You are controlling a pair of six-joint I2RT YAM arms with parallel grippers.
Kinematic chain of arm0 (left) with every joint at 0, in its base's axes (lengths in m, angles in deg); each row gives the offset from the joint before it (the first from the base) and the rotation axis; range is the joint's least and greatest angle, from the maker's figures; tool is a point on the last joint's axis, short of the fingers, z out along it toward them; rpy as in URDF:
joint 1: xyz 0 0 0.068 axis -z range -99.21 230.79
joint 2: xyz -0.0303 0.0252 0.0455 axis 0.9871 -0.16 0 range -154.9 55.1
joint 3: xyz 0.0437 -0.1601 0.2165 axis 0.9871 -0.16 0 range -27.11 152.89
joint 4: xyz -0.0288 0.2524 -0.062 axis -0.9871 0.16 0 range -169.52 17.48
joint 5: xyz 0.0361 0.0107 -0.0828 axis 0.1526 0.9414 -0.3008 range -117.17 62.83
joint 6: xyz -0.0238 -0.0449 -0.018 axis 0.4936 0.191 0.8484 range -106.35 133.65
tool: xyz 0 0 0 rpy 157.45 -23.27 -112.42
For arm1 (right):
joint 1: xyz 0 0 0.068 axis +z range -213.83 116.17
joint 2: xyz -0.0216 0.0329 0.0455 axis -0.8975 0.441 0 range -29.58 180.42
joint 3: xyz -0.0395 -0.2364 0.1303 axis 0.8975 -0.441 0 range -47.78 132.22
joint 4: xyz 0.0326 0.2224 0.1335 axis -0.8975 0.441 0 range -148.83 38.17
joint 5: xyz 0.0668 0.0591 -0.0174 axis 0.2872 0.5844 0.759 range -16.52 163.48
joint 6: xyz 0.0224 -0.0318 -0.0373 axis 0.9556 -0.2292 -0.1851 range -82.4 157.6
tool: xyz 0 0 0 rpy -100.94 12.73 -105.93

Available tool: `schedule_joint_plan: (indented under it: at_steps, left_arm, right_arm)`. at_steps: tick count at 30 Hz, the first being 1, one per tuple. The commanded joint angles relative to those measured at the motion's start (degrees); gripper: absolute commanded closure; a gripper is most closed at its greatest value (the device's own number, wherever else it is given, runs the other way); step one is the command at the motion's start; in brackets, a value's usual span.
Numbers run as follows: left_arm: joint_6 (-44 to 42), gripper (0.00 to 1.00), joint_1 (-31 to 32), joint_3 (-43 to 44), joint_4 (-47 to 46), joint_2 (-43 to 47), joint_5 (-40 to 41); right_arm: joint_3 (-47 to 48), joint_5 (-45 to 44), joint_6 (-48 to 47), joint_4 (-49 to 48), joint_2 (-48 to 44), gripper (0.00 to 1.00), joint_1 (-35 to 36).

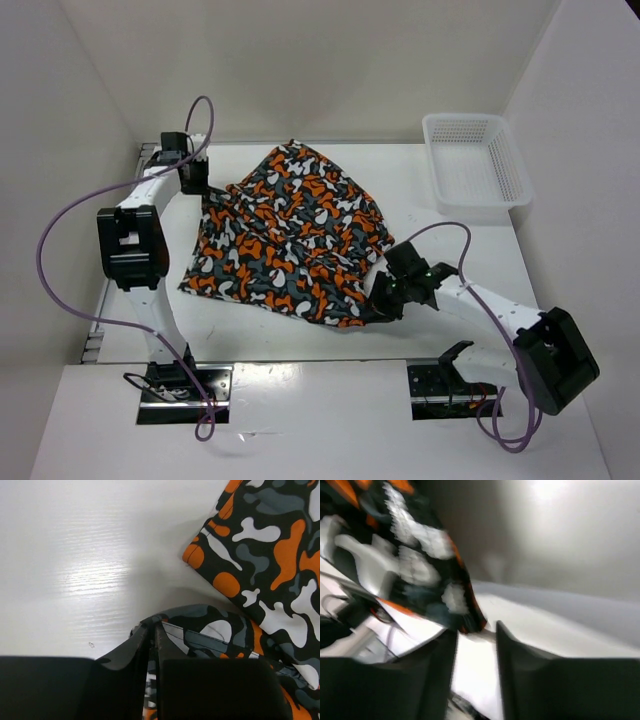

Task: Fold and stack the shorts
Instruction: Fold the shorts

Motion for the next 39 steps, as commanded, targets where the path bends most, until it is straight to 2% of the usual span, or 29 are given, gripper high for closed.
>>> schedule_joint_plan:
  at_steps: [1, 2, 3, 6, 9, 11, 16, 18, 22, 25, 30, 39]
  left_arm:
    - [-0.4, 0.85, 0.8, 2.1, -2.4, -2.3, 3.4]
    - [-0.4, 0.67, 1.6, 0.8, -1.8, -2.3, 3.4]
    - [-0.4, 0.54, 1.6, 0.2, -1.8, -0.9, 2.6]
    - [-0.4, 0.37, 1.6, -2.8, -0.4, 2.8, 2.7]
    - [-0.4, 0.3, -0.7, -5.7, 0.8, 9.1, 4.0]
    - [-0.4, 0.23, -1.5, -10.1, 2.2, 13.0, 8.2]
    - [-0.4, 0.22, -5.8, -20.3, 14.7, 23.8, 13.4]
    - [-0.4, 0.22, -8.7, -28.6, 15.6, 27.6, 16.0]
    - [-0.4, 0.22, -15.0, -36.4, 17.8, 31.1, 14.3]
    - [-0.4, 0.22, -17.9, -38.3, 17.8, 31.1, 12.5]
    - [-0.4, 0.22, -18.4, -37.8, 17.8, 28.9, 6.9]
    - [-0.4, 0.22, -18.4, -36.1, 15.5, 20.2, 1.3]
  right_arm:
    - [-0.3, 1.9, 0.1, 5.9, -2.9, 0.53, -0.9]
    - [0.2, 3.1, -0.7, 4.5, -3.4, 0.44, -0.9]
    - [0.2, 5.2, -0.7, 2.4, -3.9, 0.31, -0.9]
    - [3.5, 5.7, -3.7, 2.4, -4.7, 0.25, -0.9]
    - [9.3, 1.2, -7.6, 9.1, -5.8, 0.23, -0.9]
    - [11.6, -3.2, -7.6, 13.2, -6.5, 0.25, -0.9]
    - [16.4, -12.4, -4.6, 18.1, -4.8, 0.29, 5.1]
    - [13.0, -9.7, -2.4, 16.2, -2.7, 0.28, 6.3]
    - [8.0, -6.7, 3.4, 7.2, -1.3, 0.27, 10.7]
    - [8.0, -9.1, 2.6, 4.5, 2.1, 0.24, 11.3]
    - [5.9, -8.1, 2.5, -4.7, 4.1, 0.22, 11.3]
    - [3.7, -6.4, 1.7, -9.5, 10.2, 0.22, 11.3]
